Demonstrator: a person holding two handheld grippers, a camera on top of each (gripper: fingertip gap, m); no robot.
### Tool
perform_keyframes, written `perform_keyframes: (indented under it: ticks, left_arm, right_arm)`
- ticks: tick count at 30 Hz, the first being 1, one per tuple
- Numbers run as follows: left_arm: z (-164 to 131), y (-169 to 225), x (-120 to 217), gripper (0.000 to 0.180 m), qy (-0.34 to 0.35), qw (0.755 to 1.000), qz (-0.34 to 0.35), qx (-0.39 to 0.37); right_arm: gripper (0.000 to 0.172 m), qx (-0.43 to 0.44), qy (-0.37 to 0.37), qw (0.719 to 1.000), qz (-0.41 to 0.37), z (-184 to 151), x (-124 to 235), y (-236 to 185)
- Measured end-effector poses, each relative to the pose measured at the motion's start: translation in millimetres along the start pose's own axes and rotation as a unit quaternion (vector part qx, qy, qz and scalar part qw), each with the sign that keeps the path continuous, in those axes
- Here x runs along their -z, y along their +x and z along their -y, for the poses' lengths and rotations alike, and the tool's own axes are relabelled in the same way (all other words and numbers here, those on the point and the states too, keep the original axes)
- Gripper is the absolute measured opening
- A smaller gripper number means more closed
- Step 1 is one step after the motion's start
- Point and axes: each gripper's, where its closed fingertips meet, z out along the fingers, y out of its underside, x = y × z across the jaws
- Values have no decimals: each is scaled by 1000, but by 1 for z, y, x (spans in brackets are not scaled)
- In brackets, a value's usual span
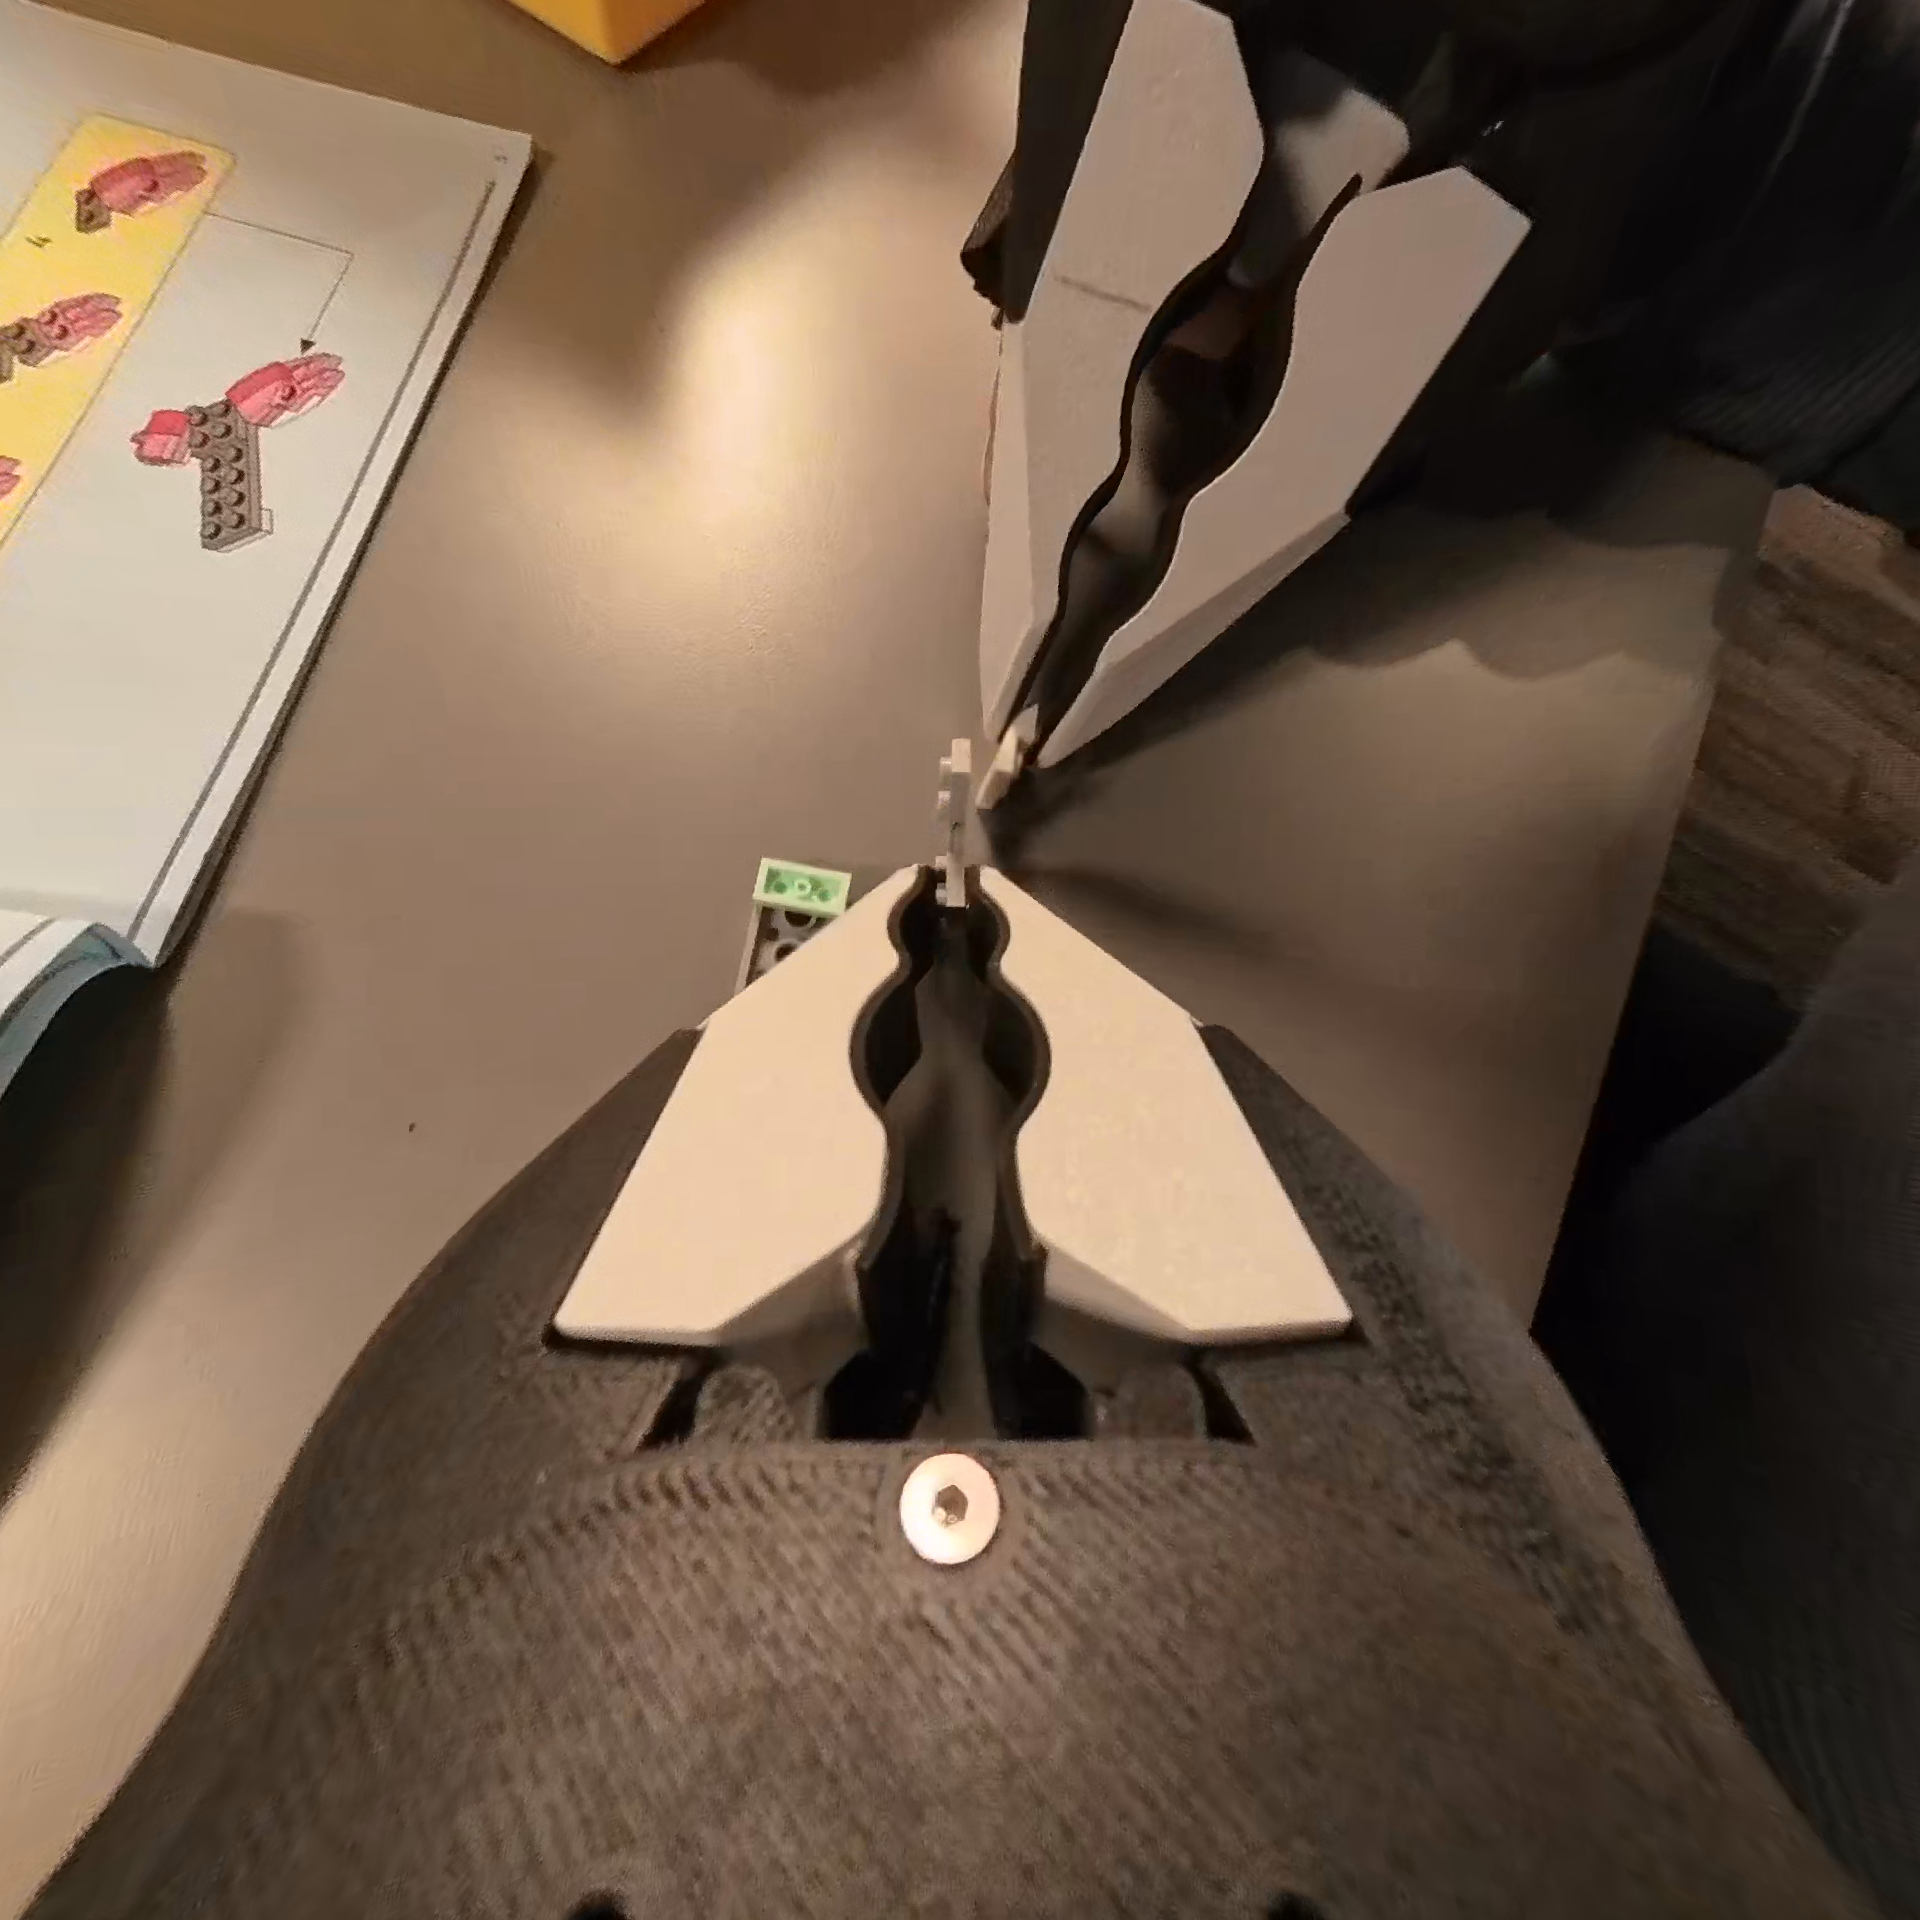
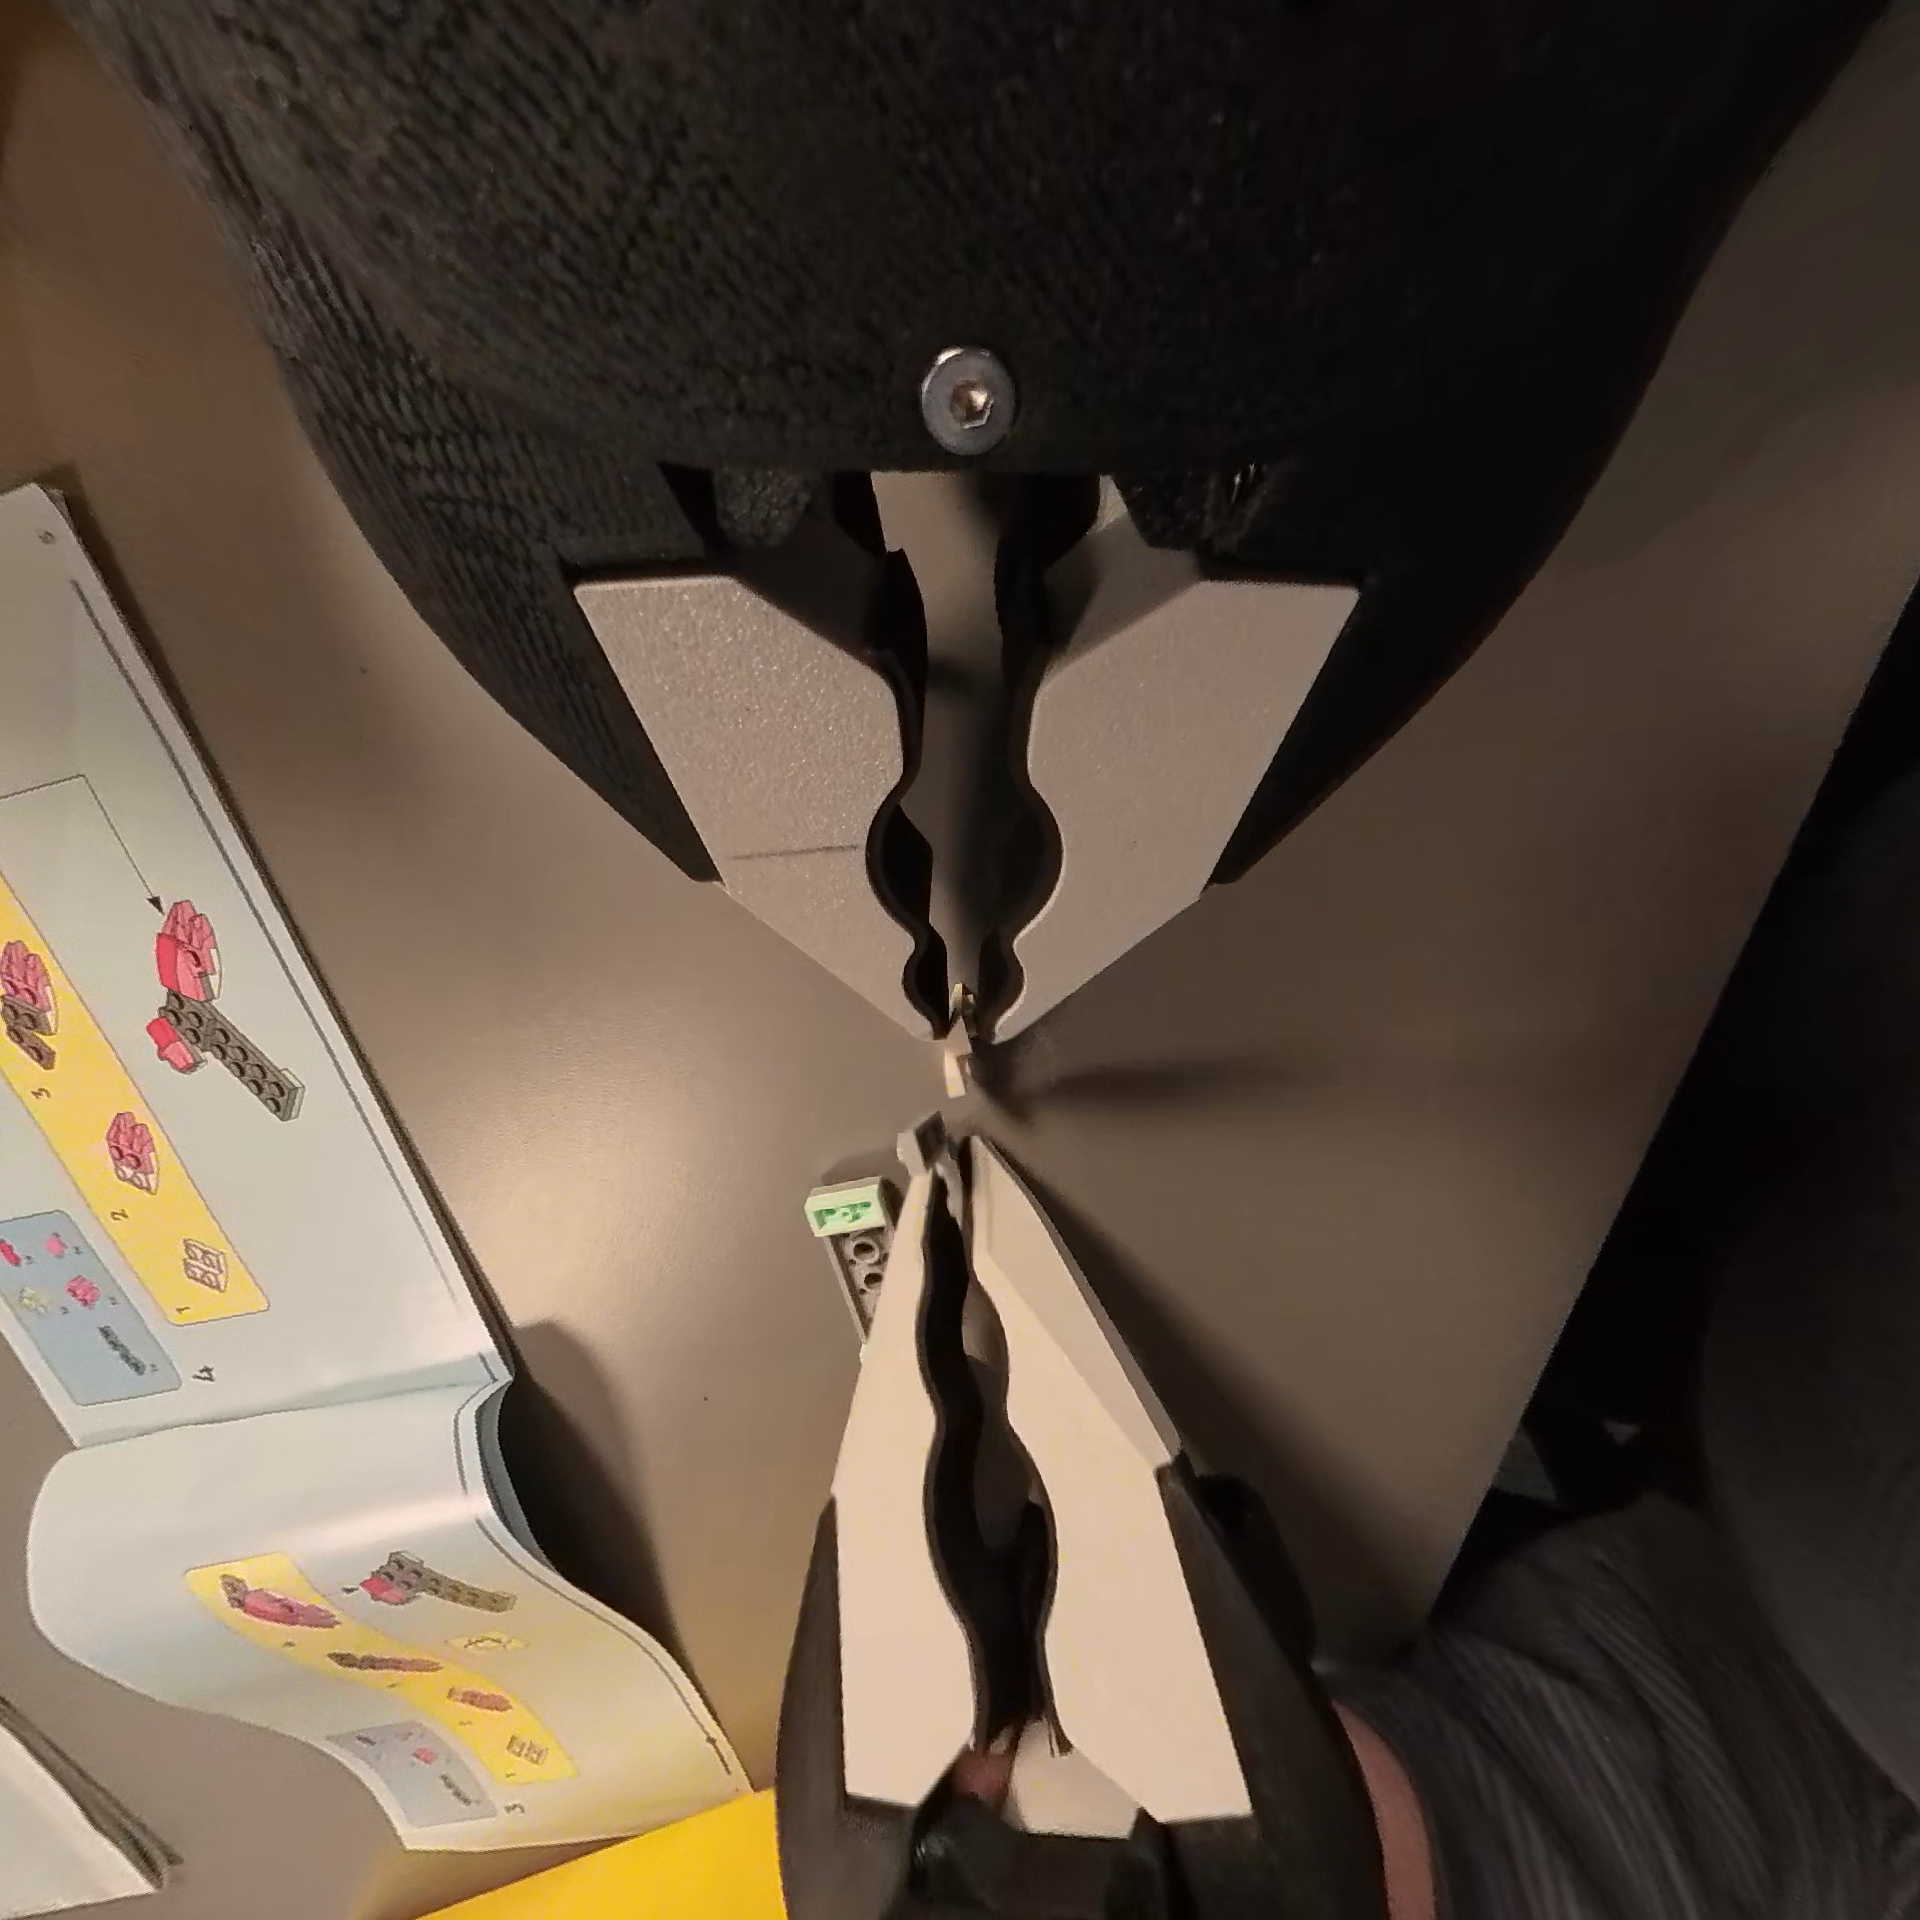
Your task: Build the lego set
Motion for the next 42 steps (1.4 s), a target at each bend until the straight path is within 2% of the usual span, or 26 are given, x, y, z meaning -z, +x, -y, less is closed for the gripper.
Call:
perform_keyframes:
  ticks: [11,21,24,27,29,35,42]
  left_arm:
    - [3,4,-4,4,8,1000,-7,-7]
    - [7,3,0,4,26,999,-8,-17]
    - [9,1,1,4,33,999,6,-33]
    - [16,-1,3,4,55,995,35,-79]
    - [16,-5,4,4,58,992,60,-97]
    - [20,-9,8,3,72,987,87,-114]
    - [20,-8,8,3,72,988,76,-109]
  right_arm:
    - [3,-23,51,998,8,15,5,1]
    - [3,-33,58,998,9,17,7,2]
    - [3,-22,50,999,-1,14,7,4]
    - [3,20,0,999,-35,-3,5,11]
    - [3,38,-8,998,-39,-5,4,10]
    - [3,15,-13,999,-32,-7,4,11]
    - [4,-1,-18,1000,-25,-10,3,12]
